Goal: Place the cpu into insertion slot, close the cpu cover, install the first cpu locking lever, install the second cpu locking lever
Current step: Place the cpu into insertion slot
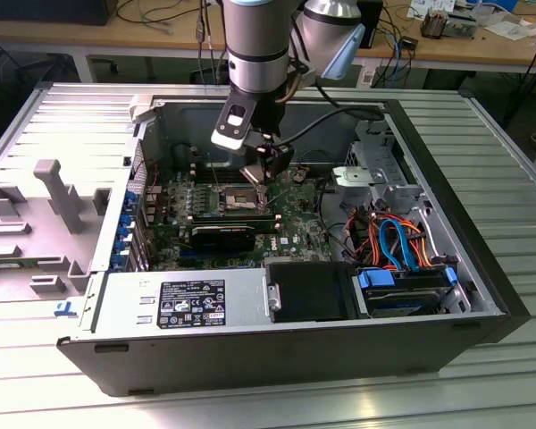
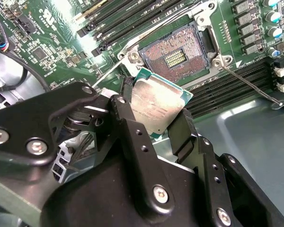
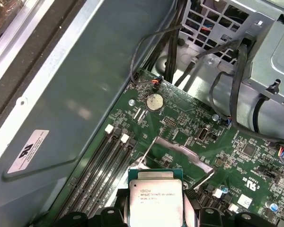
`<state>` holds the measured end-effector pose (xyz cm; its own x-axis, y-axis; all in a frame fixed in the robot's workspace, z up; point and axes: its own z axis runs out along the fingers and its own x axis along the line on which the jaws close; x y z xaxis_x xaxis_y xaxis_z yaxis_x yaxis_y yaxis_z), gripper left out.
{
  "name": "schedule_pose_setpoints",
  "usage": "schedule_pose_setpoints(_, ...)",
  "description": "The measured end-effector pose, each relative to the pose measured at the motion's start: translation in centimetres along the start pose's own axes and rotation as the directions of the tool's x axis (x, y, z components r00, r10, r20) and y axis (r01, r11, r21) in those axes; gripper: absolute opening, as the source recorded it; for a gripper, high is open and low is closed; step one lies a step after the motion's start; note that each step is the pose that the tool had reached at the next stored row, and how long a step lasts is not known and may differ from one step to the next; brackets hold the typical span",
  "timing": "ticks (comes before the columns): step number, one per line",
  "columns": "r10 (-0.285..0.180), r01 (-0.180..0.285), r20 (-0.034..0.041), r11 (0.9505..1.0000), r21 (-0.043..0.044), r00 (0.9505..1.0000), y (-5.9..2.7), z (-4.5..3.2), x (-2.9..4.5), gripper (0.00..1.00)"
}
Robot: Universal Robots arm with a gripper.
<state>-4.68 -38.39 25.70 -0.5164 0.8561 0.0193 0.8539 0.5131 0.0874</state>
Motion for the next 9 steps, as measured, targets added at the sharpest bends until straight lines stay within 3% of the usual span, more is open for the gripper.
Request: schedule_pose_setpoints(9,0.065,-0.065,0.0056,0.9979,-0.0015,0.9979,0.00,0.00,-0.01,0.54)
